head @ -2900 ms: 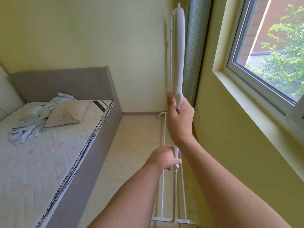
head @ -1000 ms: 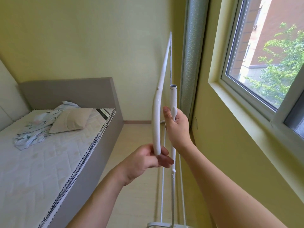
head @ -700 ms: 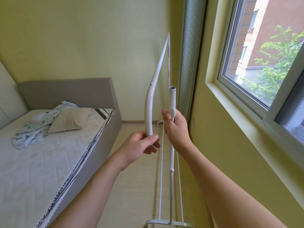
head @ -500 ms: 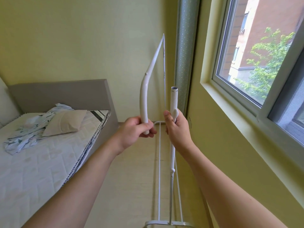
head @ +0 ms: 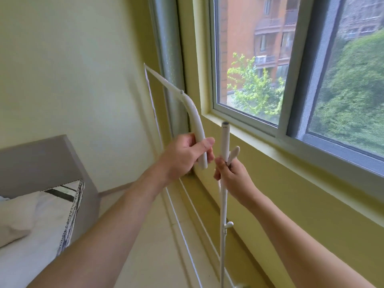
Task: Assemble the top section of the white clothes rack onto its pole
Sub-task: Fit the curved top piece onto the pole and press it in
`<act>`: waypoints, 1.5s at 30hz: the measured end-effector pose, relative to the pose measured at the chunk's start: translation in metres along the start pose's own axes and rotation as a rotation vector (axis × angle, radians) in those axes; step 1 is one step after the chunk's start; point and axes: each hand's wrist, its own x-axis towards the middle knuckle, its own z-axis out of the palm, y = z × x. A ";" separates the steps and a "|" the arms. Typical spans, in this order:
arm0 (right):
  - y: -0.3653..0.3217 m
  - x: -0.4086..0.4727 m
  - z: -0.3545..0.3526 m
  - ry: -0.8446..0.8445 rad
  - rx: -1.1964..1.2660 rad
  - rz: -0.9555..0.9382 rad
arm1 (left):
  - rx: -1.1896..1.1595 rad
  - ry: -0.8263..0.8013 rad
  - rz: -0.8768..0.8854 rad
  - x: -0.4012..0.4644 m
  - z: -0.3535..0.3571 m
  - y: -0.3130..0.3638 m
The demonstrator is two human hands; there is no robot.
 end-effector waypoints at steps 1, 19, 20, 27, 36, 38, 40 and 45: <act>-0.003 -0.003 0.002 0.016 0.003 0.016 | -0.006 -0.035 0.025 0.005 -0.004 0.003; -0.015 -0.026 0.025 0.343 0.247 0.021 | -0.141 -0.195 0.364 0.069 -0.017 0.030; -0.015 -0.024 0.027 0.377 0.231 0.021 | -0.157 -0.194 0.385 0.073 -0.018 0.030; -0.022 -0.018 0.048 0.547 0.148 0.108 | -0.227 -0.234 0.447 0.102 -0.021 0.033; -0.038 -0.013 0.066 0.719 0.059 0.194 | -0.277 -0.289 0.505 0.109 -0.028 0.033; -0.038 -0.012 0.069 0.718 0.060 0.193 | -0.278 -0.291 0.507 0.108 -0.029 0.035; -0.037 -0.010 0.074 0.706 0.056 0.195 | -0.279 -0.301 0.508 0.108 -0.029 0.037; -0.036 -0.007 0.080 0.702 0.060 0.187 | -0.267 -0.303 0.514 0.110 -0.031 0.035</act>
